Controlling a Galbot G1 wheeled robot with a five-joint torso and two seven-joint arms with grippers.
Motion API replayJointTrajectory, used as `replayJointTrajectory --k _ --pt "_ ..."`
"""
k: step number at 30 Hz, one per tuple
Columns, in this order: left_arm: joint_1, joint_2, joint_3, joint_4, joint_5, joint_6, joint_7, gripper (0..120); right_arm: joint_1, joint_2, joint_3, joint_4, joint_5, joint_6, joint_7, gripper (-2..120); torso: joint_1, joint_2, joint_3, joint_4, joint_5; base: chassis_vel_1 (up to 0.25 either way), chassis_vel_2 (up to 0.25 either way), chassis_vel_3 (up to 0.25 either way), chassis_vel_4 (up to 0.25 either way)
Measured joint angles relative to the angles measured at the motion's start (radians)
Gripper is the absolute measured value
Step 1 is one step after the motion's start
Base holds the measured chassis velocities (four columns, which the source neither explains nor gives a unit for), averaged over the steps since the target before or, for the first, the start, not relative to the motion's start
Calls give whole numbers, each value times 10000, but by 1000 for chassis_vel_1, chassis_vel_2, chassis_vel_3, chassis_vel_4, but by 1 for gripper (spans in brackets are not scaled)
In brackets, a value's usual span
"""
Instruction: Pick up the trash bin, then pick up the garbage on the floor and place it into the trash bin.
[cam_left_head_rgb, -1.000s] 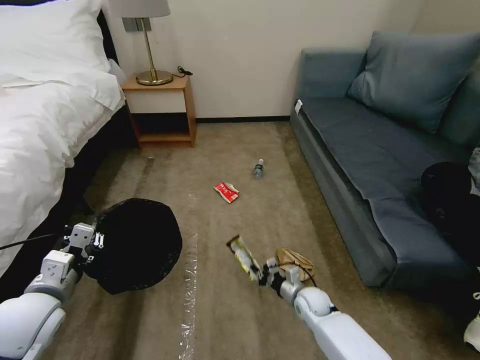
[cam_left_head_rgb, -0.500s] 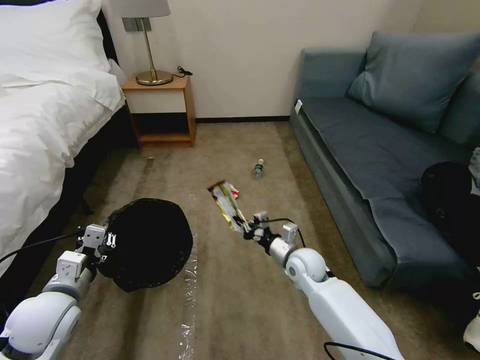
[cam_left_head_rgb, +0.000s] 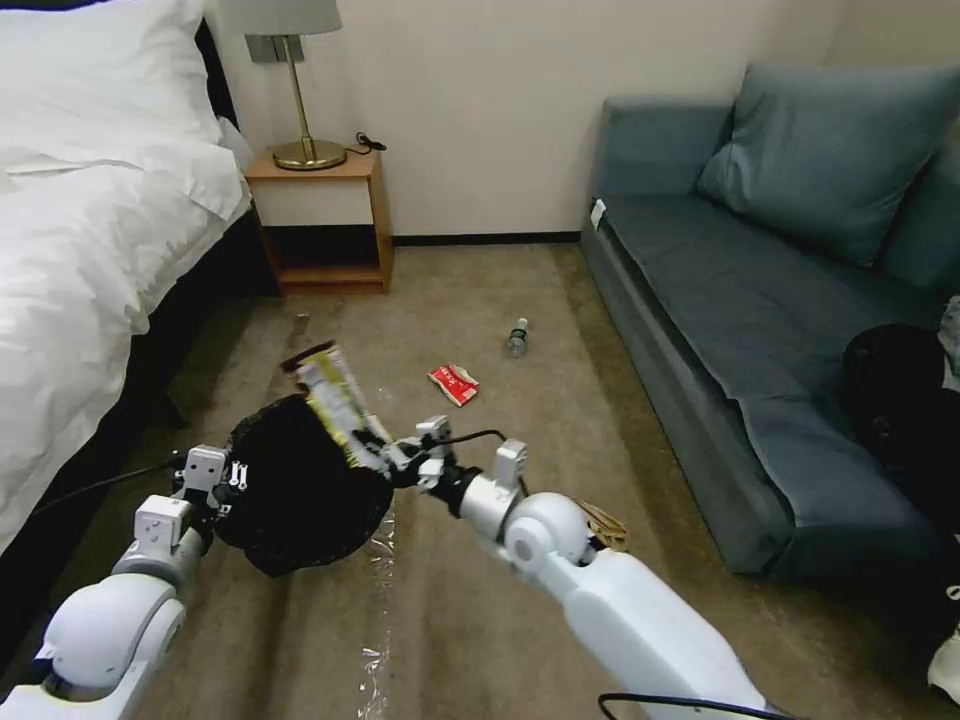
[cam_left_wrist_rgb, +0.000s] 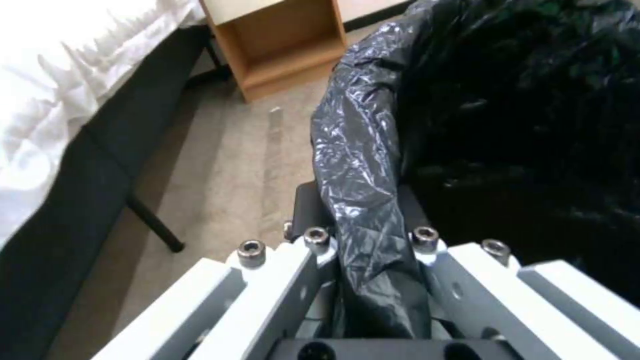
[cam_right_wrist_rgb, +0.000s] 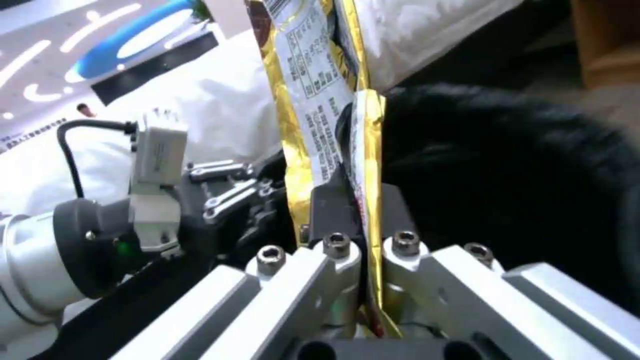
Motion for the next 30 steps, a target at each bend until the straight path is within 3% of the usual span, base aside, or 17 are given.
replayJointTrajectory --k 7,10,12,16,18,30 --pt "-183 -133 194 223 41 -81 5 5 -382 285 -457 -825 -440 605 153 0 -1 0 0 1 0 0 0 0 0" --pt "-363 -189 311 355 6 -91 11 5 -699 538 -634 -1459 -986 1023 303 8 0 0 0 -1 0 0 0 0 0" --pt "-484 -225 394 417 -95 -91 18 5 -644 742 -655 -1818 -1128 1156 326 22 -1 0 0 -1 1 0 0 0 0" --pt "-508 -242 403 459 -128 -92 29 5 -489 787 -653 -1902 -1103 1181 358 30 -1 0 0 0 1 0 0 0 0" --pt "-510 -257 405 532 -131 -116 58 5 -299 793 -646 -1953 -1009 1183 372 44 -1 0 0 0 0 0 0 0 0" --pt "-637 -240 472 749 -125 -215 120 5 -56 734 -474 -2000 -986 1149 345 82 -1 1 0 0 1 0 0 0 0"
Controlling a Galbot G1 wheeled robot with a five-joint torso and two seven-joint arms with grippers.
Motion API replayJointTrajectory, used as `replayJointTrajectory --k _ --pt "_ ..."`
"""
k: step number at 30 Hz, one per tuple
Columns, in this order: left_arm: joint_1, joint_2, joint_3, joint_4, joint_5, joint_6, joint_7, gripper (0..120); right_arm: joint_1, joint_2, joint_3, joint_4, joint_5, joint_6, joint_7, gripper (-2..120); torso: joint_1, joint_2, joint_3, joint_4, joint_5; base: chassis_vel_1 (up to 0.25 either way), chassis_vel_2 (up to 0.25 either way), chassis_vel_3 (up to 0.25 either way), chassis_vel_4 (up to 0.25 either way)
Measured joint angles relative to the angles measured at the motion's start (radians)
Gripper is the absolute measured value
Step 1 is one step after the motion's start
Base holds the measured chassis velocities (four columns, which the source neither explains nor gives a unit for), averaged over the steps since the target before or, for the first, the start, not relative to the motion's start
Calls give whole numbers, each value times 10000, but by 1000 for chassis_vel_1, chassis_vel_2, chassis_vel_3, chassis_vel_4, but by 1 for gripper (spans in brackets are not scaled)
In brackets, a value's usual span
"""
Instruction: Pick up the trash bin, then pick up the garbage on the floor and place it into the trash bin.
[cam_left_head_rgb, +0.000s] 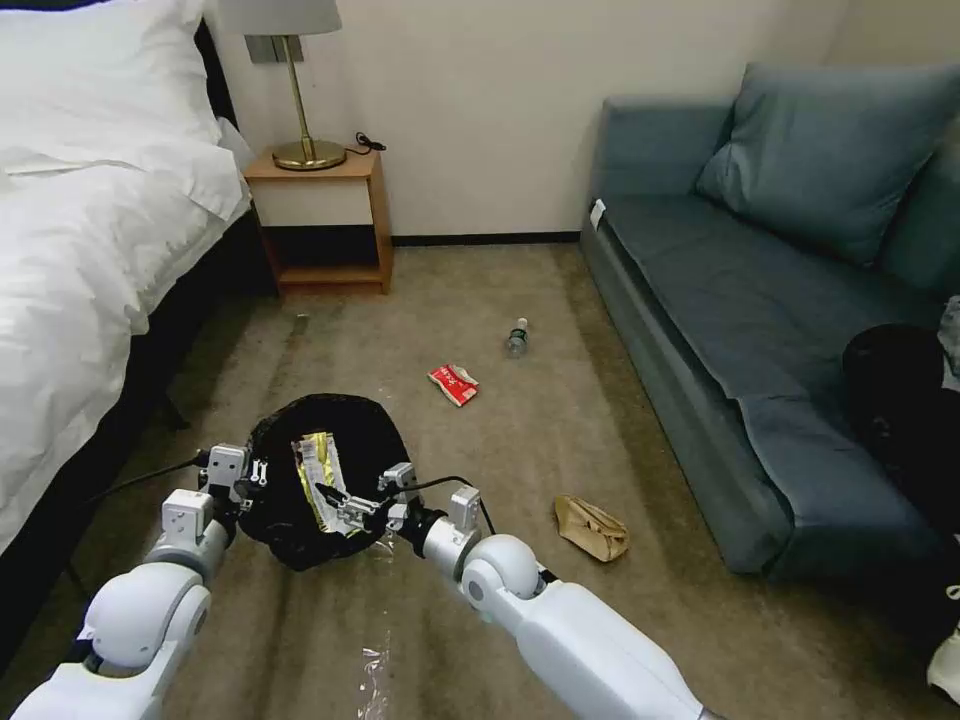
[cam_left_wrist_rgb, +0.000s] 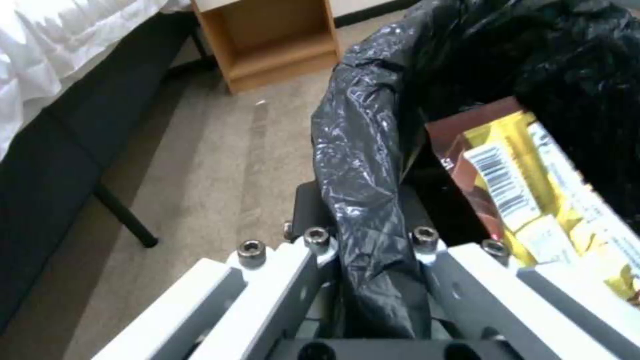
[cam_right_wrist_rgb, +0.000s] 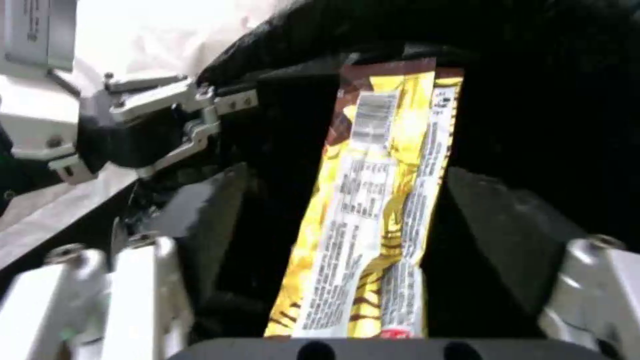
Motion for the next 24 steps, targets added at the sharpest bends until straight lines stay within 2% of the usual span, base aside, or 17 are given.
replayJointTrajectory --k 2,5,9,15,17,20,22,24 --pt "-4 3 3 27 16 -22 8 5 54 -129 206 100 -75 -17 63 93 0 0 0 0 0 0 0 0 0" --pt "-1 16 -6 27 21 -29 10 5 115 -305 315 221 -192 -203 360 99 1 0 0 0 1 0 0 0 0" --pt "44 53 -80 16 57 -54 11 5 233 -930 656 414 -449 -961 1258 100 0 0 0 0 2 0 0 0 0" --pt "84 5 -97 6 142 -105 13 5 362 -1519 1050 186 -1035 -1418 1799 100 0 0 0 -1 4 0 0 0 0" --pt "41 -134 -73 68 252 -153 15 5 523 -1819 1304 -407 -1556 -1505 1922 100 0 0 0 -1 3 0 0 0 0" --pt "6 -216 -21 114 336 -184 16 5 638 -1877 1461 -940 -1783 -1485 1956 100 1 0 0 -2 3 0 0 0 0" --pt "-58 -413 208 229 513 -231 19 5 989 -1723 2064 -2987 -2242 -1142 1788 100 1 0 1 0 4 0 0 0 0" --pt "-95 -427 264 271 540 -236 28 5 1020 -1719 2162 -3259 -2318 -1091 1721 100 0 0 1 1 4 0 0 0 0"
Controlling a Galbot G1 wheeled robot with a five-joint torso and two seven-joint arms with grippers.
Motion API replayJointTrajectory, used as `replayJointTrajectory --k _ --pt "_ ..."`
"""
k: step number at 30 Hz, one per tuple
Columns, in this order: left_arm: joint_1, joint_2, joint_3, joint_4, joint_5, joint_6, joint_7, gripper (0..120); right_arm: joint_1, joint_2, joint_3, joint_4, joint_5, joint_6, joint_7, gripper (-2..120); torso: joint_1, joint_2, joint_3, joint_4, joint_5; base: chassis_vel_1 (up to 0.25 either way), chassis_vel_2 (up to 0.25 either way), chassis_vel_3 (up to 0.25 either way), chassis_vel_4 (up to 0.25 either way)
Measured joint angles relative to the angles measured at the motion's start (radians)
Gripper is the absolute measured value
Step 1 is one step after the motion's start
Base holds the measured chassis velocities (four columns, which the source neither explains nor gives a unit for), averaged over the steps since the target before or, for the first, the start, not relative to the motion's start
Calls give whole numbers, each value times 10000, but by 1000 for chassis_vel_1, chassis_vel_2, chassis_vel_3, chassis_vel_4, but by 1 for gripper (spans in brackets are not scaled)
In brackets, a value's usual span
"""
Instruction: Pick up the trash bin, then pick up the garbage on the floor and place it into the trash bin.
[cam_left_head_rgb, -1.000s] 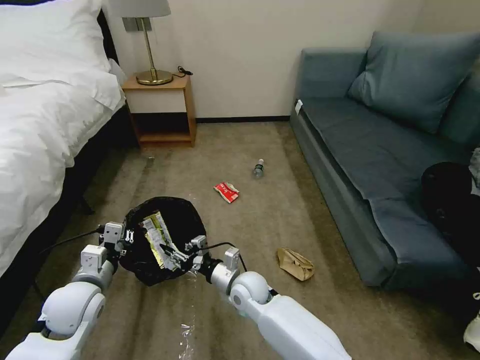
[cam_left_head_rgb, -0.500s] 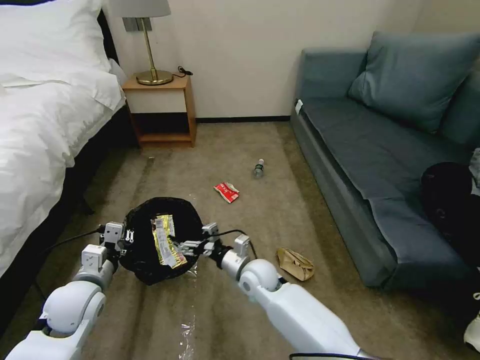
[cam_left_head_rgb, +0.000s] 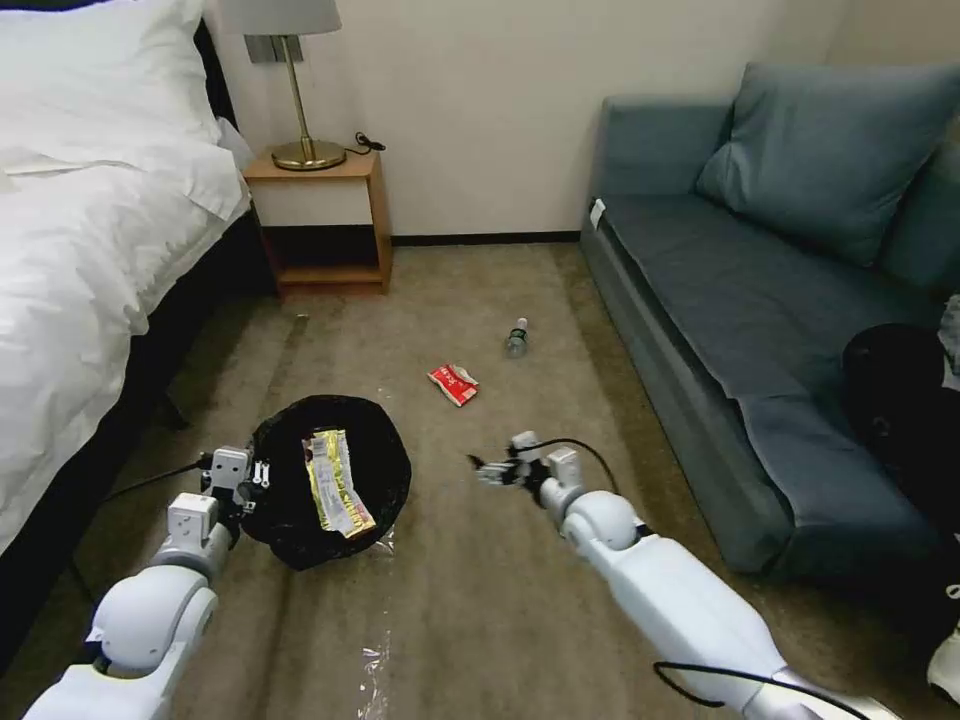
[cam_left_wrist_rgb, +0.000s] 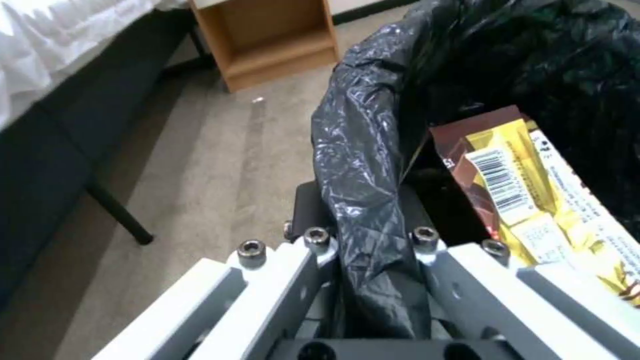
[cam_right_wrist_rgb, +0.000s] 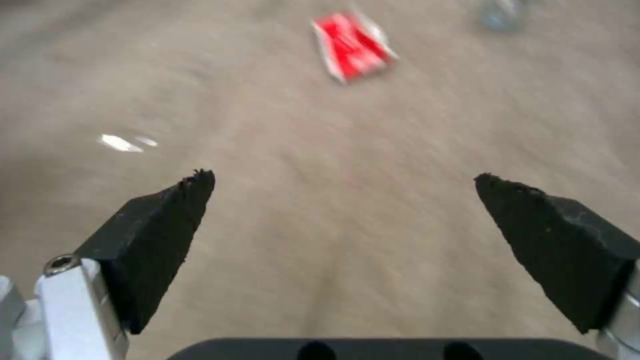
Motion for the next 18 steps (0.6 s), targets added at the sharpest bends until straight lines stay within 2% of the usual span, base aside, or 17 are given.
replayJointTrajectory --k 7,8,18 --pt "-742 61 636 450 0 -19 9 5 18 -35 1425 -1838 -1286 122 -668 100 0 0 0 -1 -1 0 0 0 0" --pt "-945 97 787 555 -33 -20 10 5 13 -31 1834 -2286 -1507 156 -788 100 0 0 0 -8 0 0 0 0 0" --pt "-1230 89 957 864 -50 -21 25 5 -114 -11 2281 -2816 -1925 -51 -1555 100 0 0 -1 0 -2 0 0 0 0"
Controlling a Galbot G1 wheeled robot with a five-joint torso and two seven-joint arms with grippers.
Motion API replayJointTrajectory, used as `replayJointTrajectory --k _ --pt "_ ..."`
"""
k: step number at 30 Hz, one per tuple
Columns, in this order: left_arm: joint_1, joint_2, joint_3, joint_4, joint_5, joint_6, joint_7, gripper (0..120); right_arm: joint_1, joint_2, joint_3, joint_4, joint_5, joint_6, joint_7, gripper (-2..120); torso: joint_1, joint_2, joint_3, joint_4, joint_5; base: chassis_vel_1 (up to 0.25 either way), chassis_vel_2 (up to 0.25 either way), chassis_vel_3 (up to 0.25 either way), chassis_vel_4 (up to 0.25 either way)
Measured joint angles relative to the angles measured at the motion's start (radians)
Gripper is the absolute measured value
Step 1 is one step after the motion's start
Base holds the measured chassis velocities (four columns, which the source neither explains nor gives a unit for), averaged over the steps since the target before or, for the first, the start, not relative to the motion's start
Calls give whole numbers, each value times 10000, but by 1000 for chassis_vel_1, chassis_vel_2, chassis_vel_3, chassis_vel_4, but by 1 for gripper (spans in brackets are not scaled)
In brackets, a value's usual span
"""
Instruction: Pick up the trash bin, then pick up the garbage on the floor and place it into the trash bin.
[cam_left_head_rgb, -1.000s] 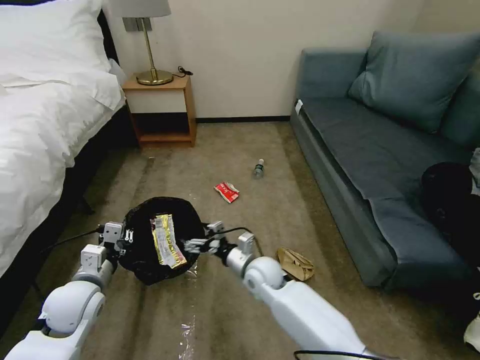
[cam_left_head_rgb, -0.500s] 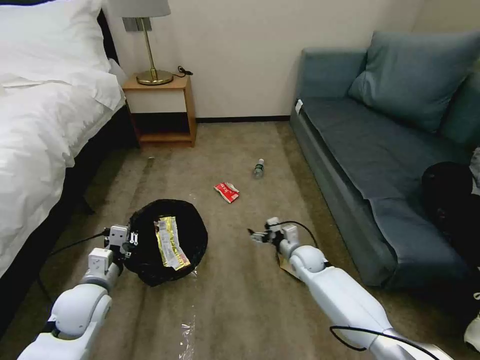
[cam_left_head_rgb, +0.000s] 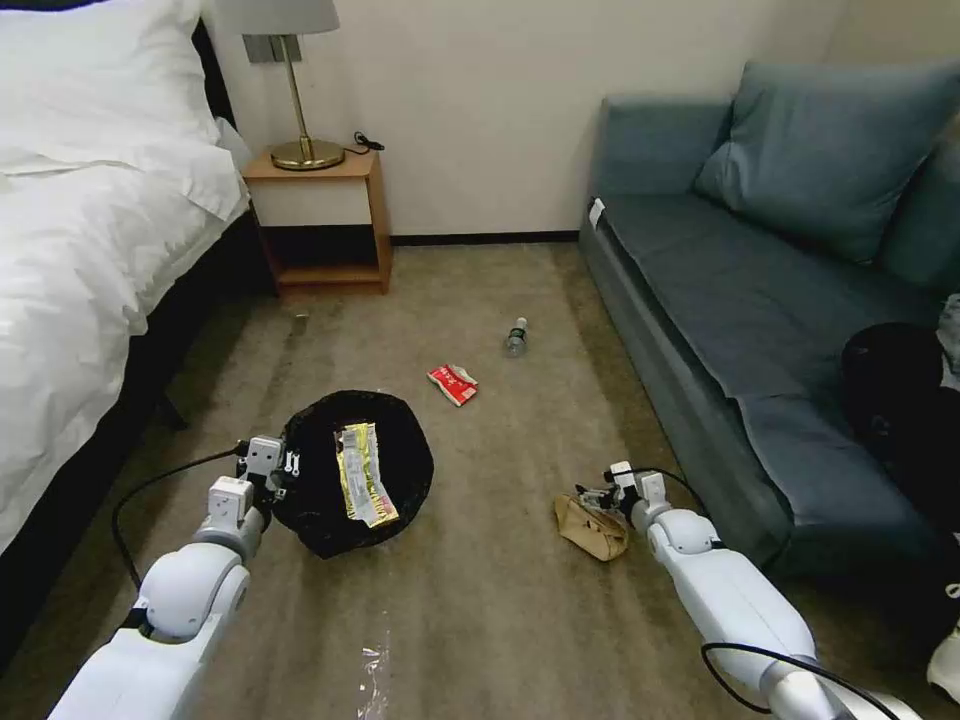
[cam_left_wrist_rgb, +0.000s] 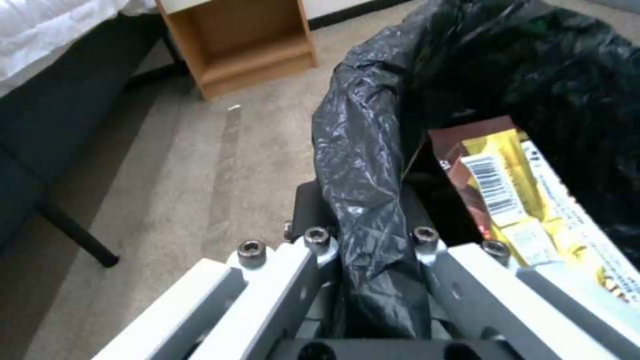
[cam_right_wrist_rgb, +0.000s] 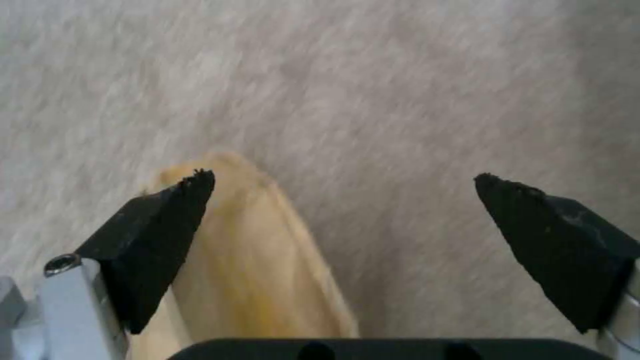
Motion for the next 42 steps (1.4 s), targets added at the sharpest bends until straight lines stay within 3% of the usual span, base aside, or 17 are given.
replayJointTrajectory --k 17,25,38,42 --pt "-31 51 -17 155 -62 -53 70 5 -808 3 -110 807 -1 -84 -91 100 -1 0 -1 -1 -2 0 0 0 0" --pt "245 136 -175 137 -65 -178 170 5 -999 112 13 481 -341 -28 -229 100 -1 1 -2 3 -1 0 0 0 0" --pt "147 25 -83 163 -20 -196 187 5 -1215 232 98 288 -426 89 -394 100 -1 1 -1 0 -3 0 0 0 0" --pt "150 12 -86 217 3 -209 187 5 -1158 295 107 47 -402 240 -367 90 -2 1 -1 1 -2 0 0 0 0"
